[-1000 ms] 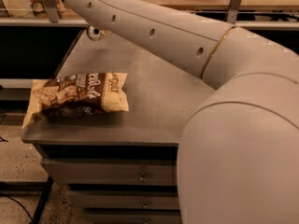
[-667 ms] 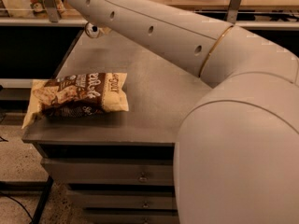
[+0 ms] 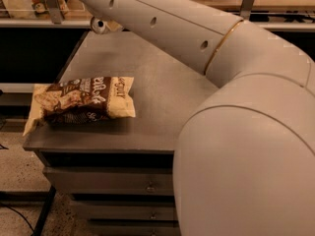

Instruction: Place redbull can upright

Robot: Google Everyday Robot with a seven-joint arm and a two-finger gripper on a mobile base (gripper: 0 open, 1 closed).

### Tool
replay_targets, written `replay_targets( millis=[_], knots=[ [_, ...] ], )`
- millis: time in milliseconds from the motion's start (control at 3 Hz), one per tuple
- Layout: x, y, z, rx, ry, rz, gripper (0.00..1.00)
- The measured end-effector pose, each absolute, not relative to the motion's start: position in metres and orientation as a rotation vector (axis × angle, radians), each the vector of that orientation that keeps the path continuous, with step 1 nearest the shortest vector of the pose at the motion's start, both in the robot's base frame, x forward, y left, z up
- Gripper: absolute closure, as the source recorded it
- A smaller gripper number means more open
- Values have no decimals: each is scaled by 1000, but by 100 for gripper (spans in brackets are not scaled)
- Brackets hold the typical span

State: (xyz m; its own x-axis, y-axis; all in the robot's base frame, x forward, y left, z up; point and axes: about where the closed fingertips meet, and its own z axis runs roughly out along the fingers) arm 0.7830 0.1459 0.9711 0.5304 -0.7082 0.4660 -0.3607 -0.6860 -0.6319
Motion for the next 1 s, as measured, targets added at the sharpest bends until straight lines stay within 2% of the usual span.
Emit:
replay_targets(
  millis=[1000],
  knots=[
    [728,99,1016,-2215,1293,-1028,100]
  ],
)
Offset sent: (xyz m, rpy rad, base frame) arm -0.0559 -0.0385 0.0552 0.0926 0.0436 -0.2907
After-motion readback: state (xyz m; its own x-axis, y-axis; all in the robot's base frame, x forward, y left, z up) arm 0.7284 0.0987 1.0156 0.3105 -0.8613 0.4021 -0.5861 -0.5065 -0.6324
